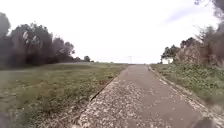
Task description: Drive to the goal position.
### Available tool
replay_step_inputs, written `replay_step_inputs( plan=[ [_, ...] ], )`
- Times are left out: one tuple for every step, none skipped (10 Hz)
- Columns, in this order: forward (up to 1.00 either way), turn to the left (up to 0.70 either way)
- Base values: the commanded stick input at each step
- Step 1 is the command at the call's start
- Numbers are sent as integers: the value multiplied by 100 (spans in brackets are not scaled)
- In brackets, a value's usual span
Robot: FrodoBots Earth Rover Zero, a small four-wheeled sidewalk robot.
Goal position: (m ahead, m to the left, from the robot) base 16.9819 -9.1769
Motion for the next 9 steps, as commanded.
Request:
replay_step_inputs(
  plan=[
    [70,-35],
    [70,-35],
    [70,-35],
    [70,-35],
    [70,-35],
    [70,-35],
    [70,-35],
    [70,-35],
    [70,-35]
  ],
)
